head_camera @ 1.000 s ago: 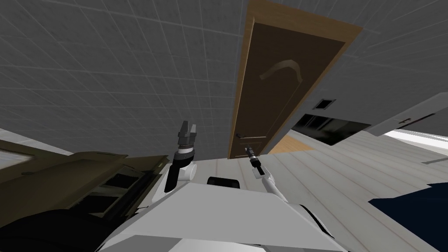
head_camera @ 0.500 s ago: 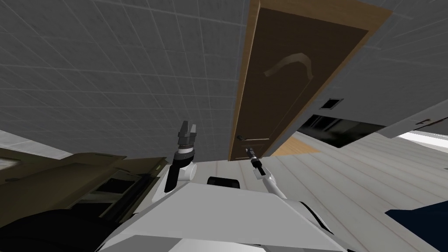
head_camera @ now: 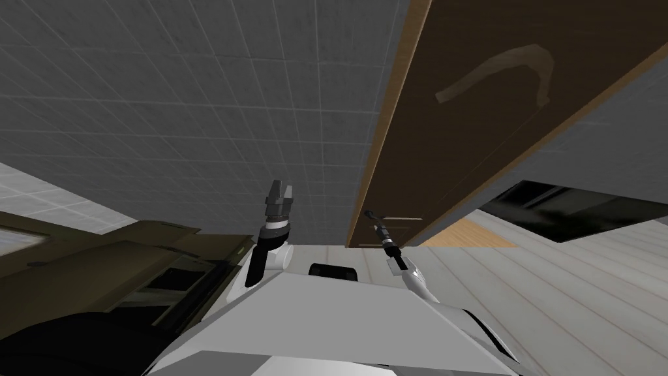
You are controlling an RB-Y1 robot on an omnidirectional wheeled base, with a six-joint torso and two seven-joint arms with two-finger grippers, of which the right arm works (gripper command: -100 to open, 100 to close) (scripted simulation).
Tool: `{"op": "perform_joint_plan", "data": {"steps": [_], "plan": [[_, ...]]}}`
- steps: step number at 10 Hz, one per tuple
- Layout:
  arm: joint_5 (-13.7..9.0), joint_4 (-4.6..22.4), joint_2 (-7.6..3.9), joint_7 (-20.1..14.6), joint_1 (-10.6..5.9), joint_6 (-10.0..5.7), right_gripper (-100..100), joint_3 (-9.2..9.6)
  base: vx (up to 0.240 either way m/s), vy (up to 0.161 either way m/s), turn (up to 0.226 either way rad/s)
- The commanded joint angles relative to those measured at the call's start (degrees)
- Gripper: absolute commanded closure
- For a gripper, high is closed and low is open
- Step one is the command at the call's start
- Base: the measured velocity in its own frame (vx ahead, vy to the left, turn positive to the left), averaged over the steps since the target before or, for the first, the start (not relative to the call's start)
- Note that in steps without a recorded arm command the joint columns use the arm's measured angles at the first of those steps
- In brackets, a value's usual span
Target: Pull the door open
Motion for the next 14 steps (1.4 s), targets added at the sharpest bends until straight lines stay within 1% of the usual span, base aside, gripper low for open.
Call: {"op": "perform_joint_plan", "data": {"steps": [1, 2, 3, 4, 5, 6, 7, 8, 9, 14], "plan": [[0.0, -1.8, -0.38, -0.7, 1.2, 0.72, -100, 0.05, 0.051, 0.042, -0.024], [-0.9, -0.9, -2.11, -1.4, 2.31, -0.74, -100, -1.0, 0.102, 0.055, 0.206], [-0.9, -1.5, -2.11, -1.4, 2.31, -0.74, -100, -1.0, 0.121, 0.045, 0.108], [-0.9, -0.9, -2.11, -1.4, 2.31, -0.74, -100, -1.0, 0.05, 0.017, -0.012], [-1.6, -0.1, -3.53, -2.0, 3.23, -1.93, -100, -1.87, 0.088, 0.036, 0.186], [-1.6, -0.1, -3.53, -2.0, 3.23, -1.93, -100, -1.87, 0.133, 0.024, 0.087], [-2.0, 0.4, -4.4, -2.4, 3.79, -2.66, -100, -2.4, 0.161, 0.005, 0.098], [-1.8, 0.4, -3.88, -2.1, 3.56, -2.44, -100, -2.16, 0.075, -0.002, 0.025], [-1.8, 0.4, -3.88, -2.1, 3.56, -2.44, 100, -2.16, -0.012, 0.001, -0.021], [-1.8, 0.4, -3.88, -2.1, 3.56, -2.44, 100, -2.16, -0.012, -0.001, 0.0]]}}
